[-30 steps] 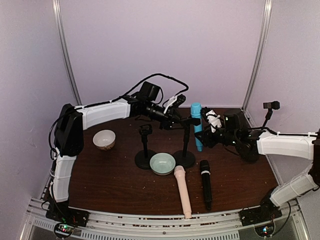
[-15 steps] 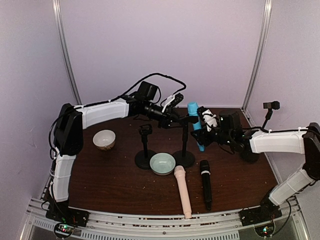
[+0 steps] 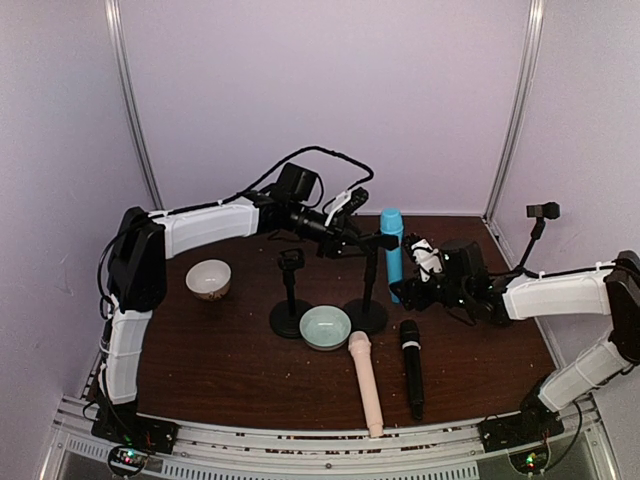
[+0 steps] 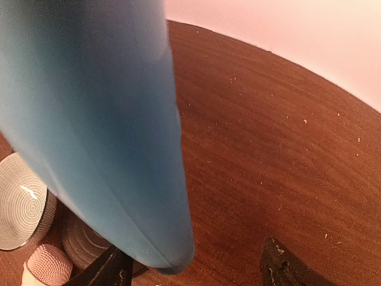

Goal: Attach the microphones to the stand

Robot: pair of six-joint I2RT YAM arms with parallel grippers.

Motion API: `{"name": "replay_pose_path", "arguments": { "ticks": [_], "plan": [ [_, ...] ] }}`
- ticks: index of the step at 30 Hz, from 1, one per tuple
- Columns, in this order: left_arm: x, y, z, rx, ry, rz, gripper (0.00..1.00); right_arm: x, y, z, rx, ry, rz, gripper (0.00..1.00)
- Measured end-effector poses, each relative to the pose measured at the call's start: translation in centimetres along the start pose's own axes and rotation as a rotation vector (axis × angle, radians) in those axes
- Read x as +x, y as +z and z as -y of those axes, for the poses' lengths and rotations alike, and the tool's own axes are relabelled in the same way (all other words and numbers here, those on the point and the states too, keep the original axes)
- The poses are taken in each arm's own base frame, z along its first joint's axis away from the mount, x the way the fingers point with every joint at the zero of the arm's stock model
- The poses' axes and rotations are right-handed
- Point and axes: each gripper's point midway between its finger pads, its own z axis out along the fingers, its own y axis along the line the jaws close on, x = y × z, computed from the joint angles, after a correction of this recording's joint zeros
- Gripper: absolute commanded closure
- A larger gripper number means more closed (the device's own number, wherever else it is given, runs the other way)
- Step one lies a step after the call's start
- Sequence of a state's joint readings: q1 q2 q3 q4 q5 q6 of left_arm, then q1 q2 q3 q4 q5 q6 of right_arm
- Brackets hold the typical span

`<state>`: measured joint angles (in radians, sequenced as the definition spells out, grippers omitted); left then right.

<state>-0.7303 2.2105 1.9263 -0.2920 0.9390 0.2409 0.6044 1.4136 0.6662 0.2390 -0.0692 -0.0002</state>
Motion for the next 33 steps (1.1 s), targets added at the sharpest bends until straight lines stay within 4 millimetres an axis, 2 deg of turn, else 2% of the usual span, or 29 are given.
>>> {"name": "replay_pose_path", "arguments": {
  "ticks": [3, 10, 19, 21, 24, 33],
  "plan": [
    [-0.1, 0.2, 0.3, 0.012, 0.001, 0.002, 0.91, 1.4, 0.0, 0.0, 0.000, 0.005, -0.034, 0.26],
    [-0.1, 0.0, 0.3, 0.015, -0.005, 0.006, 0.92, 1.7, 0.6, 0.0, 0.000, 0.010, -0.034, 0.27],
    [-0.2, -0.4, -0.1, 0.014, -0.025, 0.015, 0.94, 1.8, 2.0, -0.4, -0.025, 0.025, -0.008, 0.49],
    [-0.1, -0.6, -0.2, 0.013, -0.026, 0.016, 0.94, 1.6, 2.2, -0.7, -0.041, 0.030, 0.007, 0.46],
    [-0.2, -0.6, -0.2, 0.015, -0.026, 0.022, 0.94, 1.1, 2.2, -1.1, -0.065, 0.025, 0.033, 0.34],
    [-0.6, -0.7, -0.2, 0.025, -0.033, 0.043, 0.95, -0.3, 2.2, -1.3, -0.080, 0.020, 0.094, 0.28]
  ]
}}
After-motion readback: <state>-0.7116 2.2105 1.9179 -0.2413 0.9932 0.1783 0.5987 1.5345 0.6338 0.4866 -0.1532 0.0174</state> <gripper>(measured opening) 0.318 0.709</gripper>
